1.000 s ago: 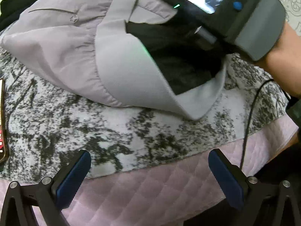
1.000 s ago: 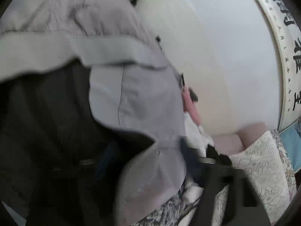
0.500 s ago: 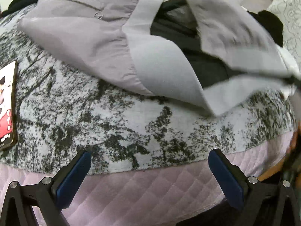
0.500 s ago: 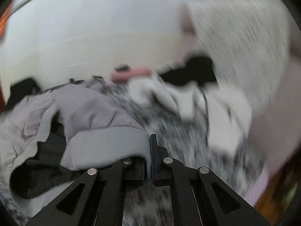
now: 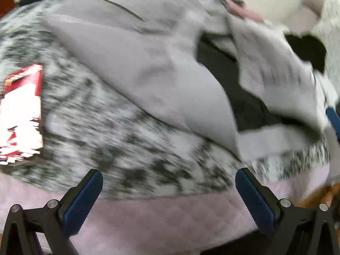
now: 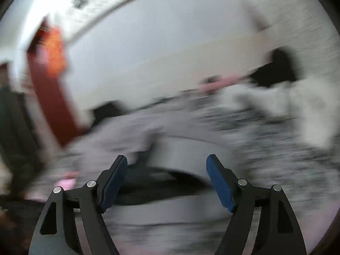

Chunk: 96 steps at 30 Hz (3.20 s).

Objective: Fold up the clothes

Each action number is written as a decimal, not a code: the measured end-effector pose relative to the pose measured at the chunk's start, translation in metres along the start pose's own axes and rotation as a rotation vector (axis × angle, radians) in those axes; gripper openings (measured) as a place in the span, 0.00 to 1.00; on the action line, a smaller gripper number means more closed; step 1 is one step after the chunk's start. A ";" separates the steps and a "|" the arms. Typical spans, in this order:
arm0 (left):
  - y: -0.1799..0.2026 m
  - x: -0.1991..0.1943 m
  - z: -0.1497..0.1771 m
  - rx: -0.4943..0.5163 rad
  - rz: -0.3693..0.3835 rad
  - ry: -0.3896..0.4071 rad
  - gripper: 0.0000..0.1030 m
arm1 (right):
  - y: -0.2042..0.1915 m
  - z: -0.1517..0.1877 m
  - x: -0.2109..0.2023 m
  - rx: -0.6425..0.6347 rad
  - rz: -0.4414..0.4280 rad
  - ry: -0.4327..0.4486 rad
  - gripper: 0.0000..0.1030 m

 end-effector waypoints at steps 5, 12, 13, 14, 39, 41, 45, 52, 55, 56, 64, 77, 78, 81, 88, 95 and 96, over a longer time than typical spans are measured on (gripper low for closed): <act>-0.043 -0.022 -0.013 -0.088 -0.067 0.069 1.00 | -0.036 0.034 0.065 0.105 -0.272 -0.227 0.86; -0.078 -0.029 -0.028 -0.158 -0.136 0.107 1.00 | -0.045 0.092 0.152 0.155 -0.281 -0.466 0.75; -0.081 -0.029 -0.031 -0.165 -0.143 0.111 1.00 | -0.051 0.095 0.156 0.148 -0.323 -0.462 0.65; -0.084 -0.029 -0.031 -0.174 -0.141 0.108 1.00 | -0.058 0.097 0.159 0.130 -0.363 -0.459 0.24; -0.116 -0.043 -0.049 -0.287 -0.141 0.107 1.00 | -0.101 0.108 0.092 -1.251 0.129 -0.425 0.71; -0.116 -0.043 -0.049 -0.286 -0.148 0.107 1.00 | -0.089 0.120 0.097 -1.368 0.174 -0.474 0.61; -0.120 -0.041 -0.049 -0.291 -0.156 0.102 1.00 | -0.078 0.120 0.075 -1.526 0.213 -0.447 0.61; -0.118 -0.041 -0.047 -0.291 -0.137 0.091 1.00 | -0.057 0.141 0.047 -1.787 0.255 -0.452 0.70; -0.115 -0.041 -0.046 -0.279 -0.141 0.090 1.00 | -0.060 0.144 0.053 -1.883 0.280 -0.349 0.75; -0.115 -0.040 -0.046 -0.277 -0.145 0.088 1.00 | -0.062 0.143 0.056 -1.908 0.294 -0.314 0.82; -0.121 -0.038 -0.046 -0.294 -0.152 0.080 1.00 | -0.086 0.109 0.053 -1.885 0.340 -0.132 0.08; -0.120 -0.040 -0.045 -0.297 -0.138 0.077 1.00 | -0.124 0.029 0.013 -0.951 -0.061 -0.399 0.20; -0.120 -0.040 -0.045 -0.296 -0.138 0.076 1.00 | -0.123 0.040 0.012 -0.947 -0.091 -0.481 0.28; -0.122 -0.041 -0.045 -0.301 -0.141 0.076 1.00 | -0.111 0.061 -0.001 -0.863 -0.163 -0.627 0.33; -0.128 -0.043 -0.047 -0.322 -0.140 0.080 1.00 | -0.102 -0.004 0.026 -0.184 -0.362 -0.500 0.99; -0.132 -0.042 -0.046 -0.316 -0.165 0.083 1.00 | -0.044 0.000 0.194 0.217 -0.272 -0.593 0.94; -0.134 -0.041 -0.046 -0.322 -0.167 0.080 1.00 | -0.031 0.006 0.212 0.273 -0.217 -0.625 0.92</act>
Point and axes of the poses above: each gripper's, at about its wrist camera, not at the fingertips, and x roughly the way its jaws point, y to its right, z to its underside, the point moved 1 cm from there along x, roughly the way its jaws point, and after that the axes turned 12 degrees about y, right-handed, at the moved point
